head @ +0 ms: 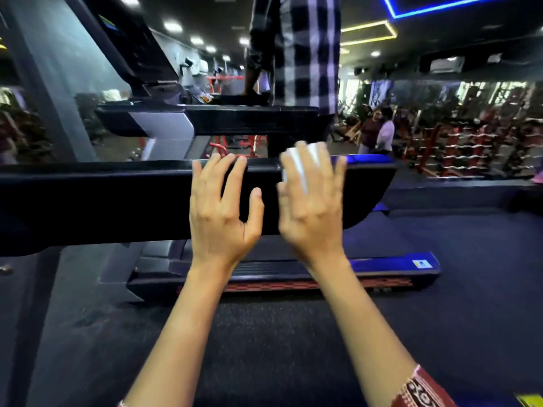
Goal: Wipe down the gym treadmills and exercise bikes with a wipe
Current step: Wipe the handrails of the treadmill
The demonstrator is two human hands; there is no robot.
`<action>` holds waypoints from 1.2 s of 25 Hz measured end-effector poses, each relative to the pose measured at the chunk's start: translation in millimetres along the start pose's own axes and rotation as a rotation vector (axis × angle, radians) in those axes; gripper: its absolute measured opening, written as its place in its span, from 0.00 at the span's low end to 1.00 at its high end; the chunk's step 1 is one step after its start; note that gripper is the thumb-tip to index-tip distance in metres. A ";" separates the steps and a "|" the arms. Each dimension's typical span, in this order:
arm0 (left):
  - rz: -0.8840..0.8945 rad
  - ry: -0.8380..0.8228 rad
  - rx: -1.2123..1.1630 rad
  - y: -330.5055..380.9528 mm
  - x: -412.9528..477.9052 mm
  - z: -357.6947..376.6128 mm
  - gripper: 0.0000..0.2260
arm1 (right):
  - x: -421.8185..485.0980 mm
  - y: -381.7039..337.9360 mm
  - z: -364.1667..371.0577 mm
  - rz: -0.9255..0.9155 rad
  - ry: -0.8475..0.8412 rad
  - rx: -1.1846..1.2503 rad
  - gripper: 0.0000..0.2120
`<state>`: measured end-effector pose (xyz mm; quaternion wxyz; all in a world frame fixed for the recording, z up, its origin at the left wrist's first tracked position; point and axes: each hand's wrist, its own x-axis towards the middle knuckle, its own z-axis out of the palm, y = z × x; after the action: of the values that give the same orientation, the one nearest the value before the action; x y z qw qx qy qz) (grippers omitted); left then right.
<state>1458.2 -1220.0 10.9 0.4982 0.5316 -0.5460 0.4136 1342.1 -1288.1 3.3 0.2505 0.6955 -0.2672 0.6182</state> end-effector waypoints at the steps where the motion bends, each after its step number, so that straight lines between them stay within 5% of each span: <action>1: -0.012 -0.018 0.001 4.2 1.5 -0.7 0.18 | 2.3 3.5 -1.6 -0.094 -0.053 -0.030 0.19; 3: -0.034 -0.077 -0.004 12.0 6.1 -2.8 0.18 | 5.6 30.9 -13.4 -0.093 -0.104 -0.114 0.18; 7: -0.084 -0.236 0.011 24.0 21.4 -10.0 0.17 | 8.1 59.3 -37.1 0.192 -0.149 -0.104 0.15; 12: -0.187 -0.464 -0.001 40.2 34.8 -23.9 0.20 | 23.5 64.1 -53.9 -0.094 -0.434 -0.089 0.14; 20: -0.590 -0.814 -0.181 74.9 90.2 -40.2 0.22 | 92.3 67.6 -107.2 0.804 -0.665 0.393 0.18; 26: -1.013 -0.768 -0.460 105.3 161.8 -15.7 0.16 | 162.3 66.7 -104.6 1.149 -0.596 0.473 0.13; 30: -0.831 -0.953 -0.419 113.2 174.8 4.9 0.13 | 175.5 89.8 -100.4 1.288 -0.694 0.495 0.12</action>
<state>1356.0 -1243.8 190.9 0.4131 0.7145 -0.5250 -0.2078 1224.3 -1296.5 190.4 -0.4195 0.5924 -0.5365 0.4303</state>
